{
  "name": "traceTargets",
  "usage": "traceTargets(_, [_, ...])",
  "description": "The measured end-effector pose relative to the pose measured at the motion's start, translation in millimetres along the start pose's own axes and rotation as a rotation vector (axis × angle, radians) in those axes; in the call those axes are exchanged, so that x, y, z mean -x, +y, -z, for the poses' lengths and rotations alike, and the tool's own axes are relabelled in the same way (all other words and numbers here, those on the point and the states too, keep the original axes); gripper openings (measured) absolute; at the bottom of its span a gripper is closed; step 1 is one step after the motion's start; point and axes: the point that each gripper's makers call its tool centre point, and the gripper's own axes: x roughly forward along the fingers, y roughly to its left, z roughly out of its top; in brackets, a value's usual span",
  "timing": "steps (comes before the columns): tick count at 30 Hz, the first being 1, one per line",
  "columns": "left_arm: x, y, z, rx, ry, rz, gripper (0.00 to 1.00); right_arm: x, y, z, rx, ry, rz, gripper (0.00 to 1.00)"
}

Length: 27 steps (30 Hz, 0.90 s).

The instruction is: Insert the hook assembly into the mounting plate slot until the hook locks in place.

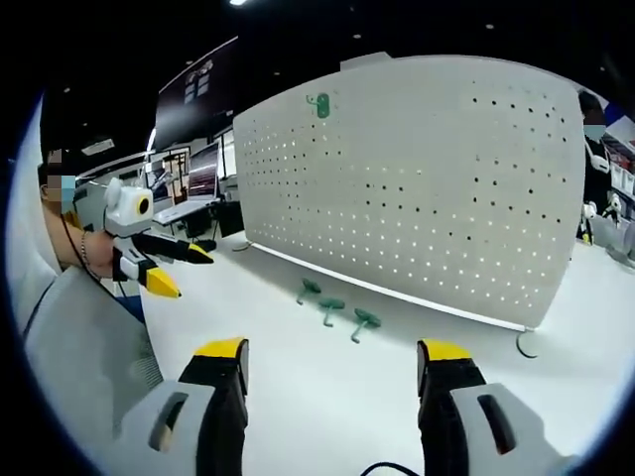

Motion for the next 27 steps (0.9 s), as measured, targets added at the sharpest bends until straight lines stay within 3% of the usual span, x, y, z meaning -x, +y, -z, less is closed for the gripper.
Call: traceTargets(27, [9.1, 8.4, -0.2, -0.003, 0.03, -0.004, 0.74, -0.1, 3.8, 4.5, -0.006, 0.016, -0.018, 0.67])
